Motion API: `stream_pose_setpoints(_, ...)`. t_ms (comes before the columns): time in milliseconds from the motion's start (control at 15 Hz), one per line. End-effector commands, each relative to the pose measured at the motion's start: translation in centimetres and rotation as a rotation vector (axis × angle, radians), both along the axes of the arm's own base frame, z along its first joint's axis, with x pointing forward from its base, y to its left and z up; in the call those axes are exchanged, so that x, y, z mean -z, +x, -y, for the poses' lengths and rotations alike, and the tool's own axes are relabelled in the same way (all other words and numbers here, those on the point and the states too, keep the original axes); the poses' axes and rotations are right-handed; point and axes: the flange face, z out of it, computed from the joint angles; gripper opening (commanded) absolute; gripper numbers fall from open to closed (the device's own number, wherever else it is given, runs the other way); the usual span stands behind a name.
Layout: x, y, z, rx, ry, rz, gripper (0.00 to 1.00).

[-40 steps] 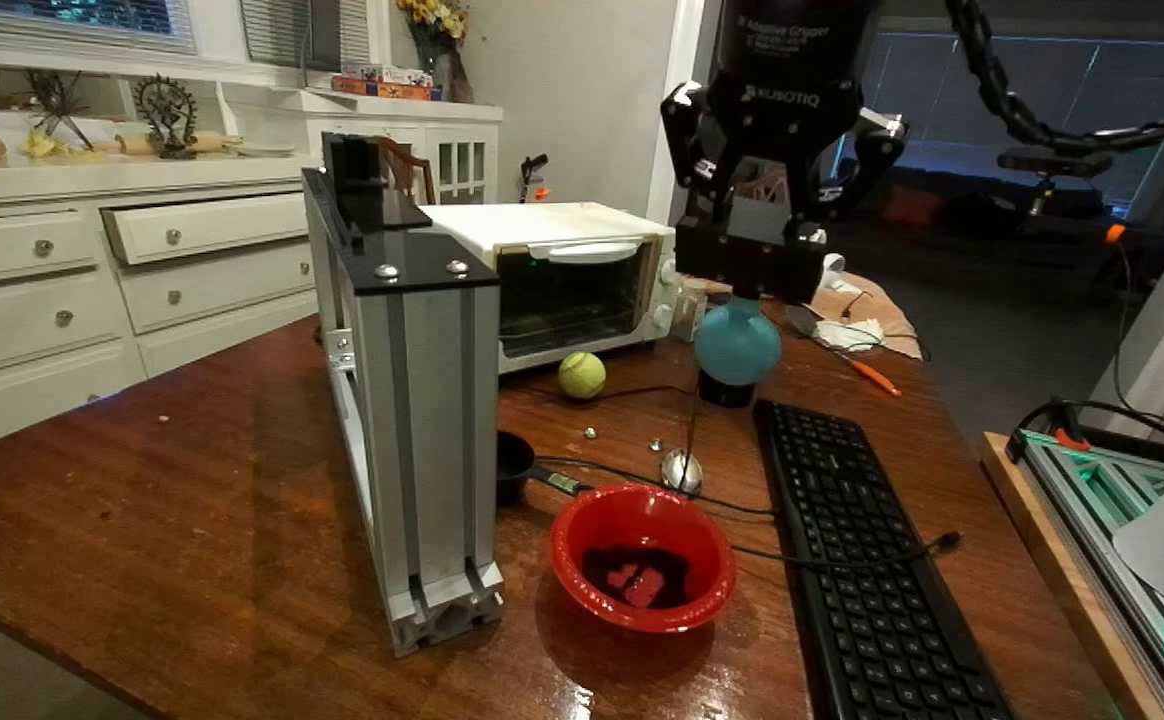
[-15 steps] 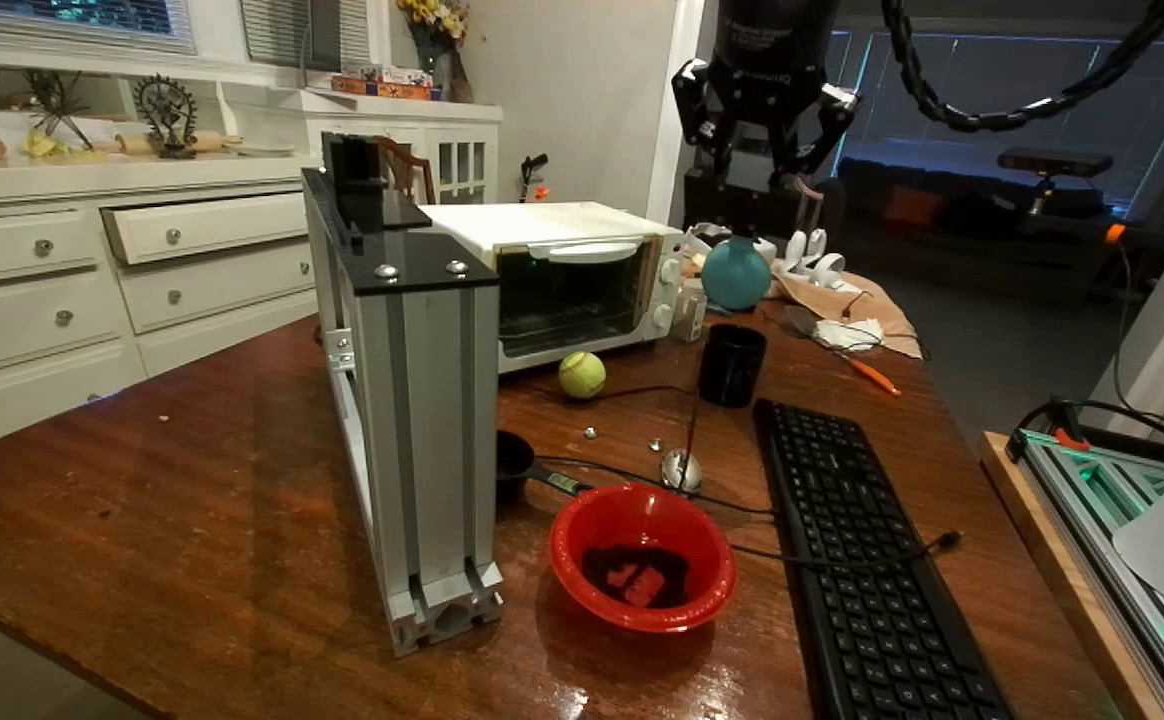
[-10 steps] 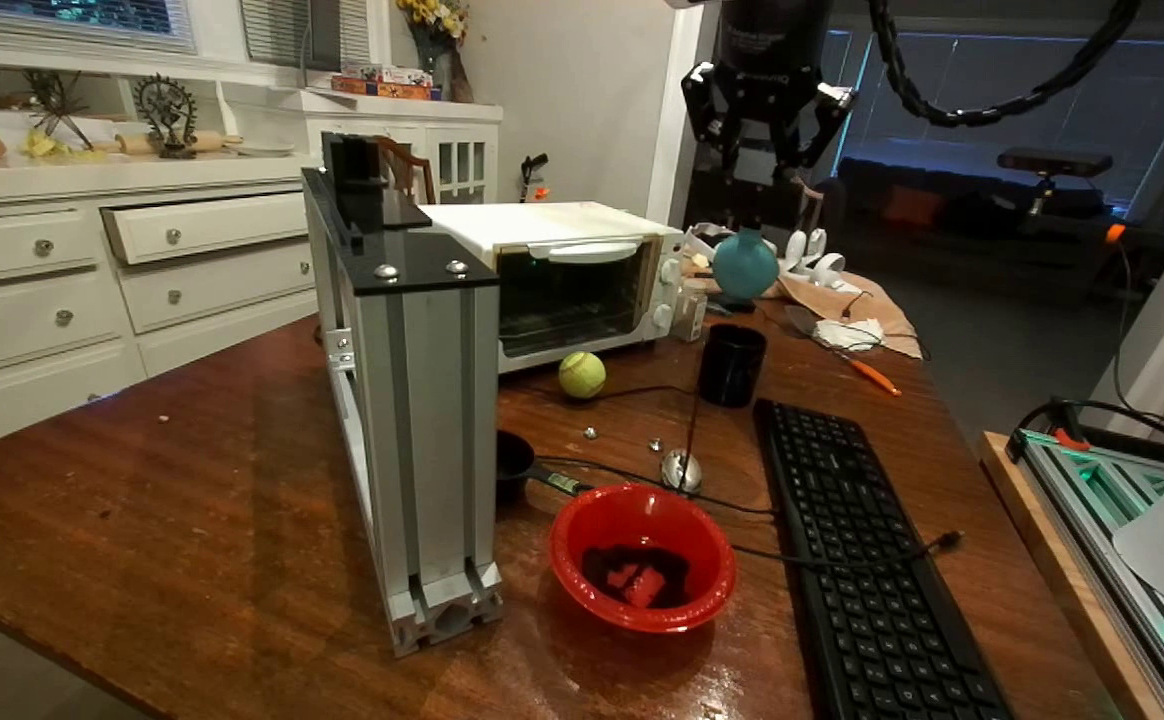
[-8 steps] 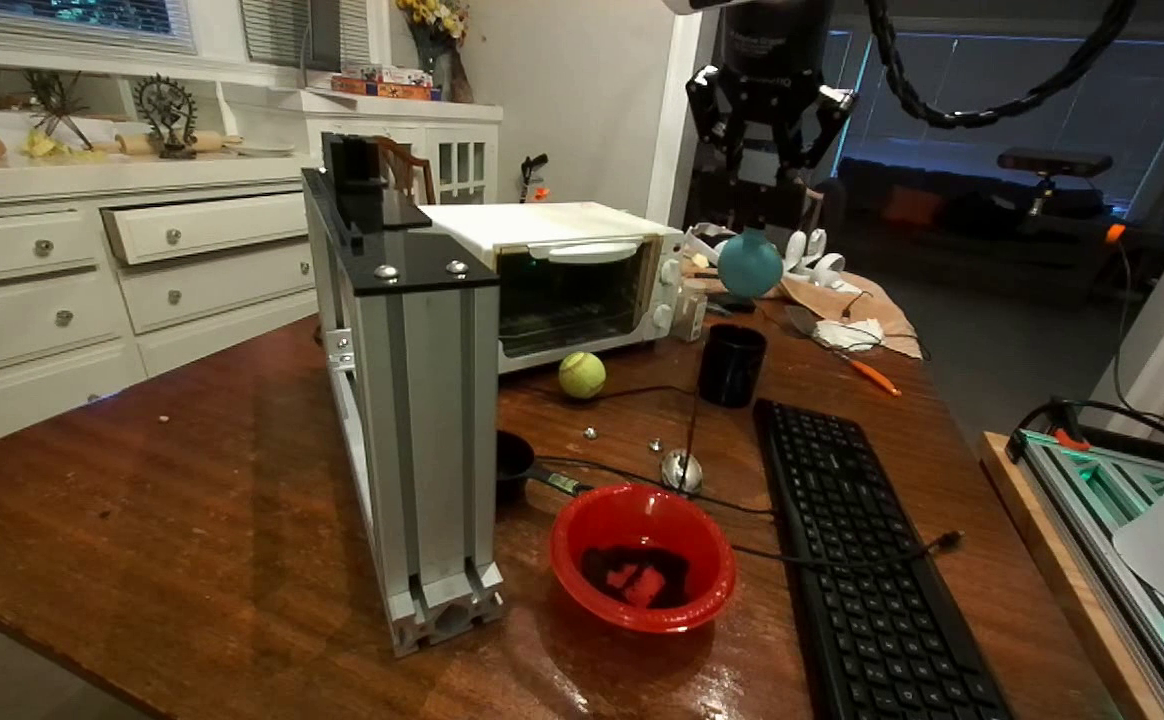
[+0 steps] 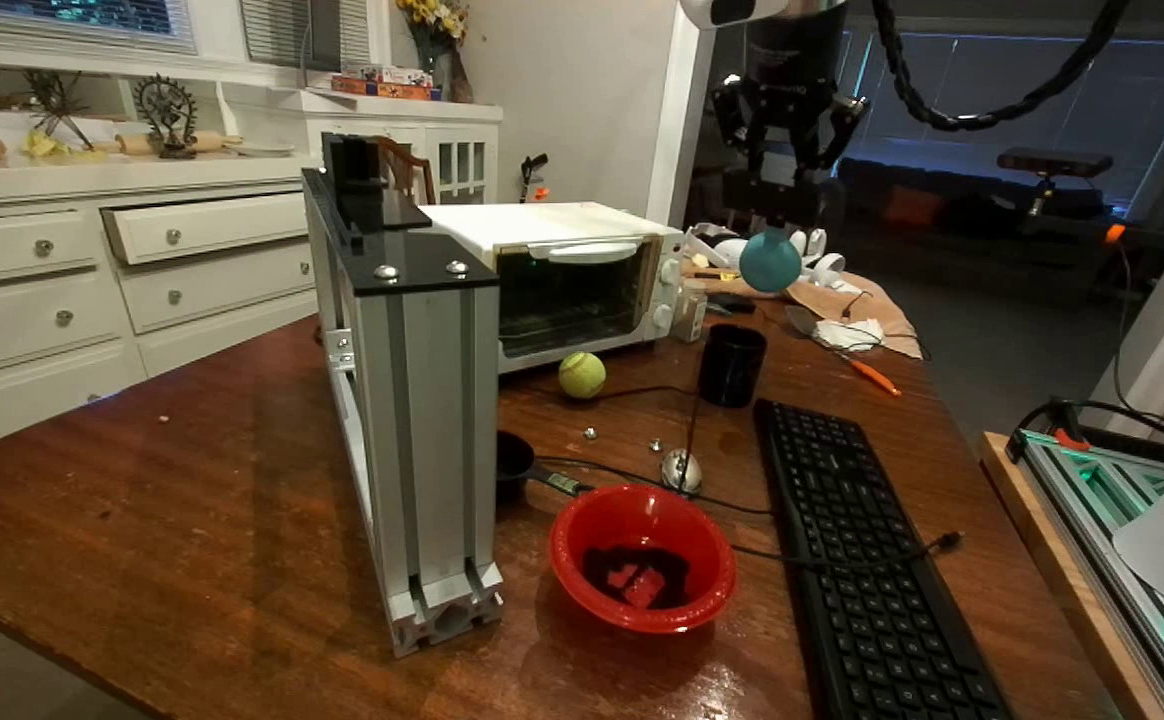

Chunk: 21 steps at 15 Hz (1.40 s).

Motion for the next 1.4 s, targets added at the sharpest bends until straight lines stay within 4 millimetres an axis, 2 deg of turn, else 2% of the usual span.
stream_pose_setpoints(0,0.0,-1.2,1.8,-0.009,0.010,0.020,0.23)
stream_pose_setpoints(333,1.3,-1.2,4.0,0.004,0.056,0.059,0.23)
stream_pose_setpoints(867,4.1,-1.9,8.0,0.136,0.132,0.105,0.23)
stream_pose_setpoints(1333,5.4,-2.7,10.0,0.296,0.231,0.214,0.23)
